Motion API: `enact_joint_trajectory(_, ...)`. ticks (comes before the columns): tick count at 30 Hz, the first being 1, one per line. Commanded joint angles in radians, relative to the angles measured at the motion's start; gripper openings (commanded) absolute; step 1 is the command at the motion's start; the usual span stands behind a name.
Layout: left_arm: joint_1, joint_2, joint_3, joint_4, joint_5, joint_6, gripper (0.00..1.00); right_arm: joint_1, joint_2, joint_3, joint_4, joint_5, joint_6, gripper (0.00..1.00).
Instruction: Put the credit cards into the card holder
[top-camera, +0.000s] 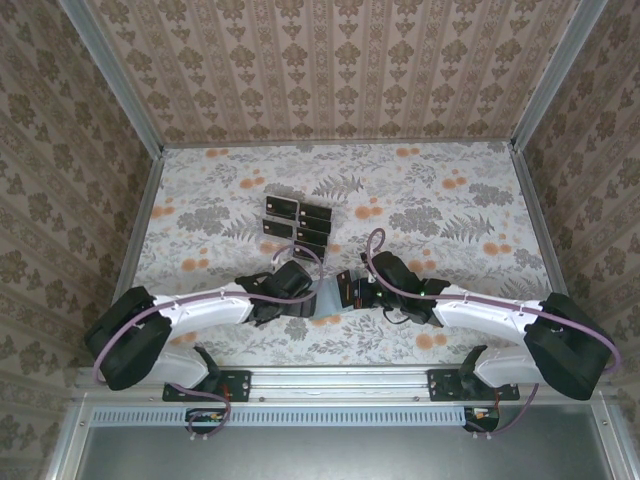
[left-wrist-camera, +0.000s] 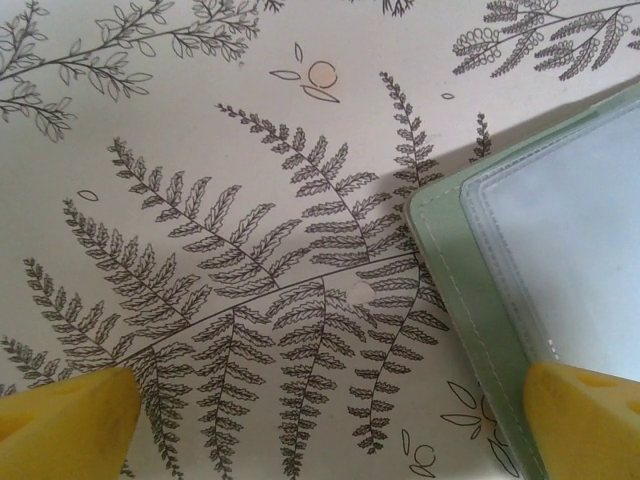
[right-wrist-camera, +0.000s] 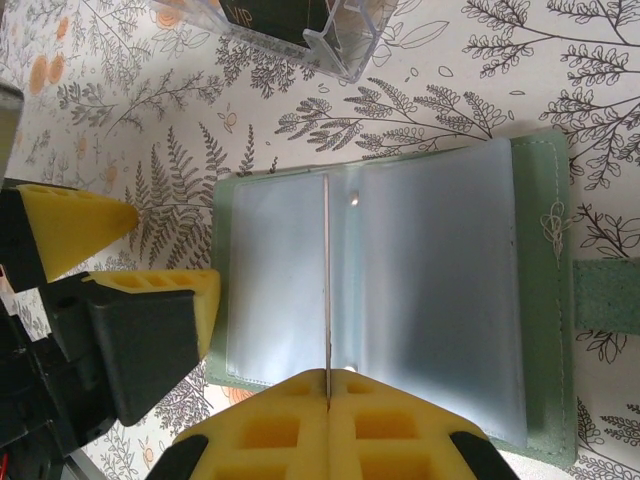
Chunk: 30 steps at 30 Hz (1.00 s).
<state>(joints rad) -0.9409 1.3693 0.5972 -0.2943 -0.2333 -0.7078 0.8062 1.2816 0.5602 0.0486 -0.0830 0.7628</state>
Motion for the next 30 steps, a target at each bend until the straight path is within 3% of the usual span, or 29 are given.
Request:
enact_joint_trajectory(1, -0.013, 0.014, 0.039, 0.024, -0.007, -0.016, 1.00, -0.005, -0.025, -0.012, 0.007, 0.025, 0.018, 0.00)
enact_joint_trajectory(18, -0.024, 0.069, 0.028, 0.037, 0.002, -0.011, 1.00, -0.010, -0.011, -0.043, 0.074, 0.038, 0.071, 0.00)
enact_joint_trajectory(30, 0.005, 0.069, -0.010, -0.006, -0.022, 0.018, 1.00, -0.010, -0.003, -0.108, 0.241, 0.022, 0.131, 0.00)
